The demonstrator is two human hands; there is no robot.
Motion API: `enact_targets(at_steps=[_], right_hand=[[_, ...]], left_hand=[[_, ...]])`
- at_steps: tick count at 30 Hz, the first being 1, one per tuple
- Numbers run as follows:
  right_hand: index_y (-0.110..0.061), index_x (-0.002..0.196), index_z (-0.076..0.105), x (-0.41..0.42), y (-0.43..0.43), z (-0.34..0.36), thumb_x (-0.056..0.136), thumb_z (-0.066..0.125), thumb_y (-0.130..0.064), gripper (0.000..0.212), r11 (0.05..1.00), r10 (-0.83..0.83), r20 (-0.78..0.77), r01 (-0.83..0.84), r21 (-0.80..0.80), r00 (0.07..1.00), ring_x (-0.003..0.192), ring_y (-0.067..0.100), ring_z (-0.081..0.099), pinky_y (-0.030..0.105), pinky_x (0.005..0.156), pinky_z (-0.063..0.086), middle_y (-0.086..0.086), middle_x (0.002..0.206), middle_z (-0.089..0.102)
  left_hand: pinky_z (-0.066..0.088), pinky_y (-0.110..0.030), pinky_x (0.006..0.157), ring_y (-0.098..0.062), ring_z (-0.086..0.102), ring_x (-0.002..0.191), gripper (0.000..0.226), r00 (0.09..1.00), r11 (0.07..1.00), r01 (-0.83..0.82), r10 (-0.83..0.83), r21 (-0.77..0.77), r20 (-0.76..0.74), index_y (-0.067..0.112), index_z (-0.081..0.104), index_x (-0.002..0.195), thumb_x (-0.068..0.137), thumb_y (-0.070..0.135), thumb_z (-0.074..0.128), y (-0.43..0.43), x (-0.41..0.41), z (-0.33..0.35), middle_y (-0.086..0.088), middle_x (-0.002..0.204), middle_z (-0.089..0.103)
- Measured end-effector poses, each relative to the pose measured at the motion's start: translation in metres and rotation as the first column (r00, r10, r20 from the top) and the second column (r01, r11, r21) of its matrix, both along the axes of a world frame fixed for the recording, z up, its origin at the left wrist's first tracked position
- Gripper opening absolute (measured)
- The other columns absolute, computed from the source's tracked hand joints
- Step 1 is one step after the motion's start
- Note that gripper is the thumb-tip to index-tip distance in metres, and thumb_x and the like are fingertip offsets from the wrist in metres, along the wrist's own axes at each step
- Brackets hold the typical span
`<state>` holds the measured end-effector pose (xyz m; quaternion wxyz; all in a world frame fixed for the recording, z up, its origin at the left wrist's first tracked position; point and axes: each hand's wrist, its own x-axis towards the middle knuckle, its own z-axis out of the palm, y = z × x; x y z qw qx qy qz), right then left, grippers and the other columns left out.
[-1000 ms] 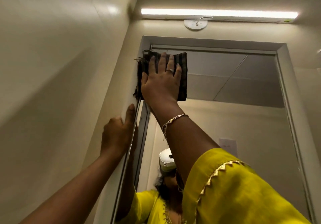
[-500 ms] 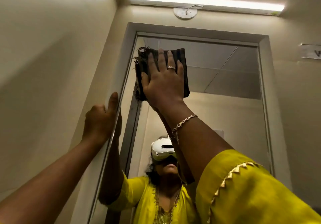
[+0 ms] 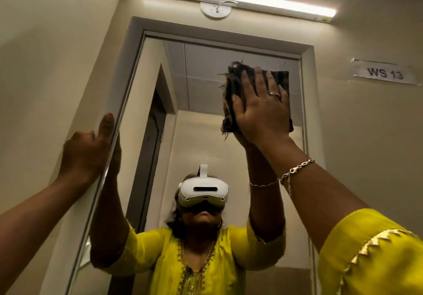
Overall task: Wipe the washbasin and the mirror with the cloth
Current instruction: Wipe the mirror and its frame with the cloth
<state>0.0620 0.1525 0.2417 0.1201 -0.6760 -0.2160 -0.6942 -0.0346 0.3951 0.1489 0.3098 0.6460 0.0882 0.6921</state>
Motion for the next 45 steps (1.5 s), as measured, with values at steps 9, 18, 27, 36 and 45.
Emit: enact_targets(at_steps=[9,18,27,36,45], right_hand=[[-0.025,0.147,0.019,0.012,-0.037,0.004,0.087,0.012,-0.048,0.065,0.984,-0.061,-0.054,0.069,0.162,0.997,0.143,0.030,0.010,0.044,0.114,0.007,0.008,0.156,0.013],[-0.019,0.148,0.014,0.000,0.000,-0.018,0.093,0.014,-0.045,0.061,0.957,-0.003,-0.107,0.034,0.287,0.994,0.143,0.033,0.006,0.046,0.114,0.004,0.012,0.156,0.009],[-0.016,0.149,0.006,-0.033,0.101,-0.032,0.098,0.019,-0.042,0.059,0.987,0.060,-0.091,-0.045,0.157,0.994,0.143,0.035,-0.001,0.048,0.114,-0.001,0.015,0.156,0.001],[-0.012,0.148,0.000,-0.061,0.171,-0.025,0.099,0.018,-0.040,0.060,0.996,0.089,-0.097,-0.085,0.041,0.991,0.143,0.036,-0.006,0.048,0.114,-0.003,0.018,0.156,-0.005],[-0.016,0.148,0.003,-0.064,0.175,-0.030,0.099,0.020,-0.040,0.058,0.988,0.104,-0.056,-0.109,-0.107,0.993,0.143,0.033,-0.008,0.047,0.114,-0.006,0.014,0.156,-0.005]], left_hand=[[0.033,-0.034,0.059,-0.026,0.041,0.053,0.073,0.999,0.999,-0.030,0.030,-0.037,0.019,-0.006,0.052,0.061,0.087,0.058,0.029,0.004,0.005,0.000,-0.013,0.052,0.042],[0.026,-0.023,0.052,-0.019,0.036,0.050,0.068,1.000,1.000,0.007,-0.008,-0.029,-0.020,-0.004,0.049,0.062,0.090,0.054,0.026,0.001,0.002,0.000,-0.010,0.054,0.038],[0.030,-0.026,0.050,-0.022,0.042,0.049,0.065,0.998,0.998,0.059,-0.059,-0.028,-0.009,0.003,0.045,0.056,0.091,0.053,0.024,0.005,0.003,0.000,-0.010,0.054,0.044],[0.025,-0.028,0.050,-0.019,0.034,0.045,0.062,0.990,0.991,0.130,-0.130,0.007,0.047,0.011,0.034,0.046,0.094,0.047,0.019,0.007,0.003,-0.002,-0.006,0.048,0.036],[0.025,-0.027,0.051,-0.019,0.033,0.044,0.063,0.985,0.987,0.152,-0.155,0.044,0.077,0.011,0.032,0.044,0.096,0.044,0.016,0.006,0.002,-0.002,-0.006,0.046,0.035]])
